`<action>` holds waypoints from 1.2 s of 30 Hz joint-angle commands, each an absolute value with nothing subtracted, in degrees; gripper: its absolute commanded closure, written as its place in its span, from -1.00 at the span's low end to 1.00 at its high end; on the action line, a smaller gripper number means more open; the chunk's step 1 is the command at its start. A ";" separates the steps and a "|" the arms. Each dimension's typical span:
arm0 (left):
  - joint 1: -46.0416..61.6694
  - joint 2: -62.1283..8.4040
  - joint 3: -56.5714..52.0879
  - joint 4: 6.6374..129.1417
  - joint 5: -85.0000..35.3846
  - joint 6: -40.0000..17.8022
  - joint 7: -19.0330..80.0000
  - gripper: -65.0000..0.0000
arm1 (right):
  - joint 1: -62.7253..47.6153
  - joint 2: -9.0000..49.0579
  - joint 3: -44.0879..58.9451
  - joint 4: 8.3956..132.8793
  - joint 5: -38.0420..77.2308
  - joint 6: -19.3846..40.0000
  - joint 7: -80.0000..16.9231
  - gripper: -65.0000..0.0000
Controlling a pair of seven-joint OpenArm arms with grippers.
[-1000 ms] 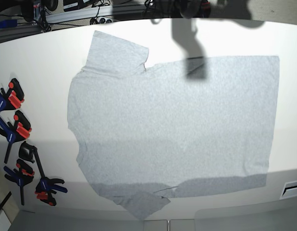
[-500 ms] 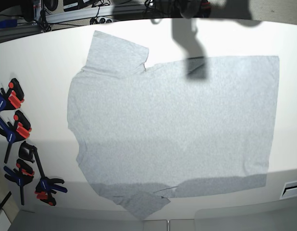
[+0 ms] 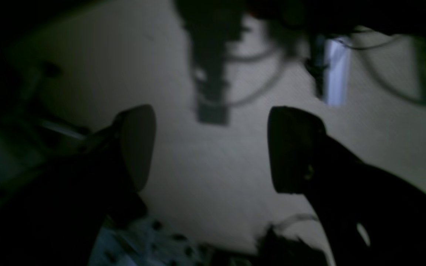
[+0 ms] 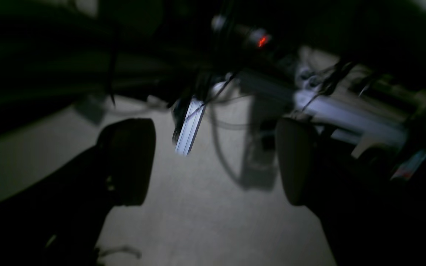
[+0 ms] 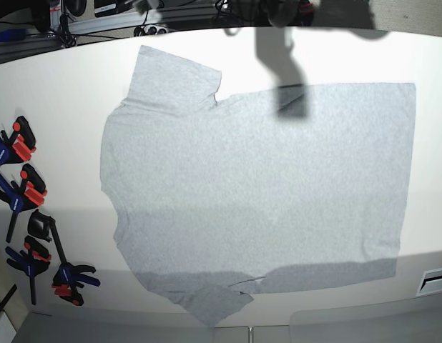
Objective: Fold the T-shirt properly
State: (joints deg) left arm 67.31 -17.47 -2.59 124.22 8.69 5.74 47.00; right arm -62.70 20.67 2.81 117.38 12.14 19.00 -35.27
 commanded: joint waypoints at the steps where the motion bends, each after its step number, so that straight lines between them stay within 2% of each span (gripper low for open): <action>1: 68.51 -17.65 -2.66 126.37 9.93 6.00 46.94 -0.36 | -63.31 20.95 3.49 119.94 12.67 19.27 -35.66 -0.45; 12: 64.47 -17.98 -2.66 130.17 11.11 6.02 48.31 -0.36 | -56.03 20.93 6.04 128.99 12.43 18.85 -41.65 -0.45; 15: 64.45 -18.31 -2.66 130.17 12.49 6.00 44.99 -0.36 | -53.78 20.95 6.04 129.03 12.10 18.96 -41.87 -0.45; 18: 63.53 -18.28 -2.66 130.17 16.27 6.00 40.82 -0.36 | -51.00 20.95 5.98 129.03 11.33 21.69 -42.83 -0.45; 22: 58.50 -18.31 -2.66 130.17 19.35 5.98 40.84 -0.36 | -47.48 21.23 4.99 128.99 4.47 25.19 -42.98 -0.45; 31: 49.12 -18.28 -2.63 130.17 19.46 5.96 40.69 -0.36 | -45.71 32.47 -4.60 125.84 -8.23 22.37 -42.89 -0.45; 36: 47.90 -18.28 -2.63 130.17 19.44 5.96 40.66 -0.36 | -45.52 35.62 -8.73 122.37 -15.66 17.28 -41.04 -0.45</action>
